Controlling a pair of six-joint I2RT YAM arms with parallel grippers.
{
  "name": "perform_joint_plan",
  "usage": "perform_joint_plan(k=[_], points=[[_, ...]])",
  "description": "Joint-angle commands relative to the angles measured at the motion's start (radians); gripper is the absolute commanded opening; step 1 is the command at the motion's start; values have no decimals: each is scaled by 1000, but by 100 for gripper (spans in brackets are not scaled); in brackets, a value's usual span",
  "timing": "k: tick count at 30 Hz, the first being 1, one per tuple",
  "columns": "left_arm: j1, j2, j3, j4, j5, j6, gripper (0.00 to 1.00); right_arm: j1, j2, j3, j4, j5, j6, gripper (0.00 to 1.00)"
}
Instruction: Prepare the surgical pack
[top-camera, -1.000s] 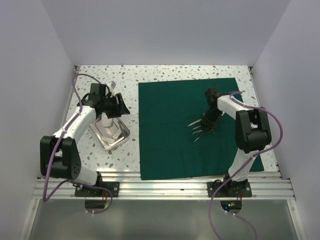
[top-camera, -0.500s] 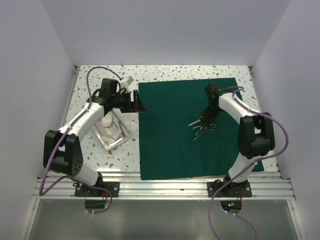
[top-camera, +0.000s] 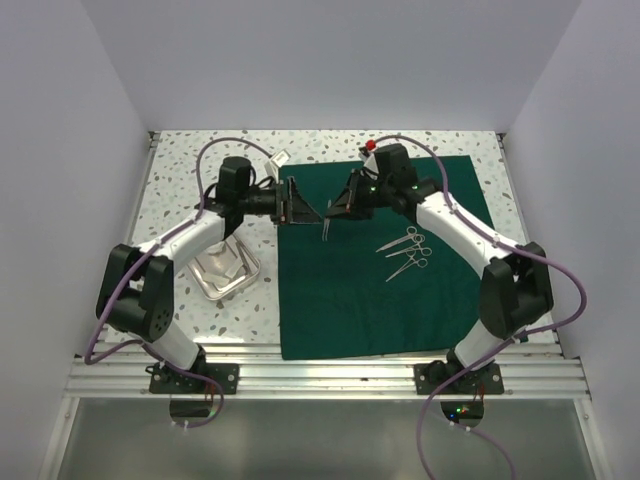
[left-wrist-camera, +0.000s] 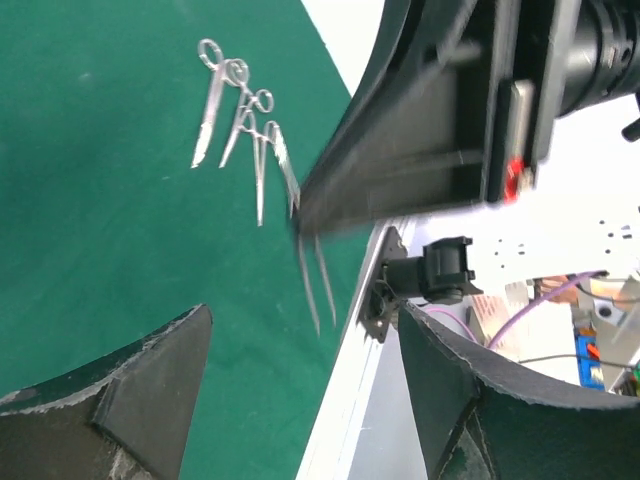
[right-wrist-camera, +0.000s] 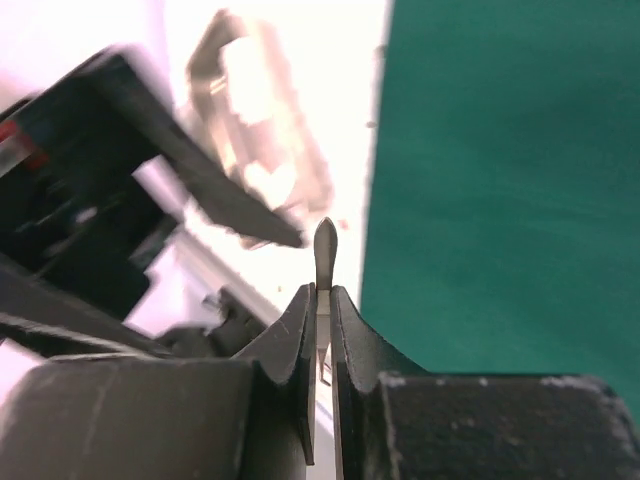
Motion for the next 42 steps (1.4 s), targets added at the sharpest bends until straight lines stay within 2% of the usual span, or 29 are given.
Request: perform_joint_plan(k=[1,6,10,13,14,16,17,18,20,21,22,24,25,27,31,36,37,38,40,42], points=[[-22,-9,15,95,57,-49,79,21,16,41,153,-102,1,0],[-42,-5,34,-13,8,14,78,44,19,58,149,-104,23,0],[-52,11,40,-57,-9,39,70,54,13,59,177,-110,63,0],[-52,18,41,-61,-24,43,30,67,33,95,151,-113,58,0],[-52,20,58,-117,-36,61,0,67,44,105,112,-109,53,3],[-43,12,81,-191,-113,97,0,63,56,145,42,-67,15,15],[-34,3,81,-251,-142,127,0,60,59,159,-63,-34,0,23],[-5,-12,74,-279,-217,137,0,52,70,200,-152,103,-19,39],[42,-80,25,-380,-295,158,0,5,87,233,-330,236,-62,57],[108,-107,5,-429,-353,163,0,-15,90,236,-460,287,-72,67],[145,-162,-18,-476,-471,167,0,-53,90,218,-511,398,-79,68],[251,-219,-81,-579,-582,181,0,-97,73,131,-581,433,-66,66],[271,-248,-95,-648,-712,184,0,-130,67,94,-587,454,-36,63],[311,-258,-109,-670,-800,180,0,-153,56,-1,-535,465,-31,61],[348,-217,-130,-646,-813,171,0,-187,113,-40,-539,520,-31,53],[369,-157,-121,-623,-762,190,26,-201,162,-53,-490,556,-36,53],[369,-155,-115,-617,-754,192,37,-207,170,-45,-478,563,-34,53],[369,-158,-115,-609,-745,194,42,-209,176,-36,-475,571,-31,53],[369,-172,-110,-587,-715,195,50,-210,191,-4,-476,589,-16,53],[366,-177,-104,-577,-684,200,52,-210,212,10,-472,600,7,51]])
